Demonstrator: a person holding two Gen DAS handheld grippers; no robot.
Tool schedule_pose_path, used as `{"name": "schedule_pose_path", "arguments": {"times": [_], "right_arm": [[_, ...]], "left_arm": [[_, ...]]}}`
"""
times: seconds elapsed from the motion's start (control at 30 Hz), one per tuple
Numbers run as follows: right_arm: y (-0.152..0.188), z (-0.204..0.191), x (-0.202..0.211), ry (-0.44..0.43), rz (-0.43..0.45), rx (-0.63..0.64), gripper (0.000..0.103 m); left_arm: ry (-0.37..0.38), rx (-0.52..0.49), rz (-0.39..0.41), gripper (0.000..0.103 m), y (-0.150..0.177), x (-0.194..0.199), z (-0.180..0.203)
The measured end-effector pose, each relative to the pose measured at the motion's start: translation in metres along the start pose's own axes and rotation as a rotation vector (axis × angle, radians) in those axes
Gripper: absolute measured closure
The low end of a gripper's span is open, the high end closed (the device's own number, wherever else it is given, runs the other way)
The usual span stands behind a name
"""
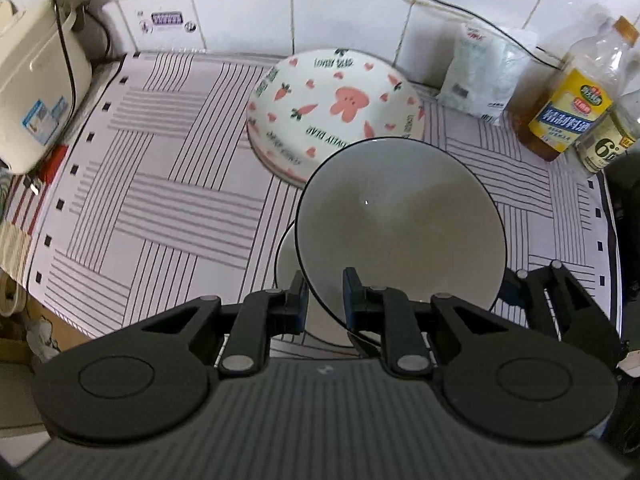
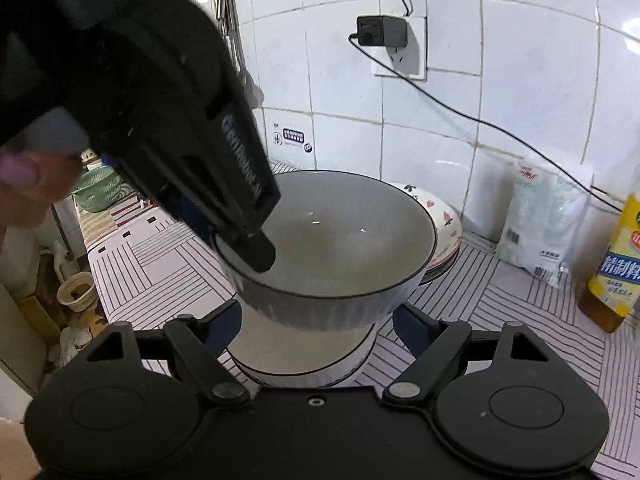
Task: Organize plates and bowls
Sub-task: 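Carry the third bowl with both grippers and lower it into the bowl stack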
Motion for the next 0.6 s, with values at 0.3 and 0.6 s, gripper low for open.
{"name": "schedule_pose_path", "arguments": {"times": [0.3, 0.6], "right_arm": [[0.001, -0.013, -0.012, 0.032, -0.037, 0.024, 0.016], [0.007, -0.030, -0.020, 0.112, -0.054, 0.113, 0.014]], "left_arm": [[0.018, 0.037, -0.036, 0.084, 0.005, -0.015, -0.012], [-0.010, 0.012, -0.076, 0.078, 0.007, -0.033, -0.010]]}}
Point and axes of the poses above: each gripper's, at about its wrist camera, not at the fingertips, and x roughly against the way its jaws point, z to its right, y to its underside, the point moved 2 cm from there along -x, roughly the way its jaws point, and after that the axes turned 8 degrees about y, right-handed, at the moved point
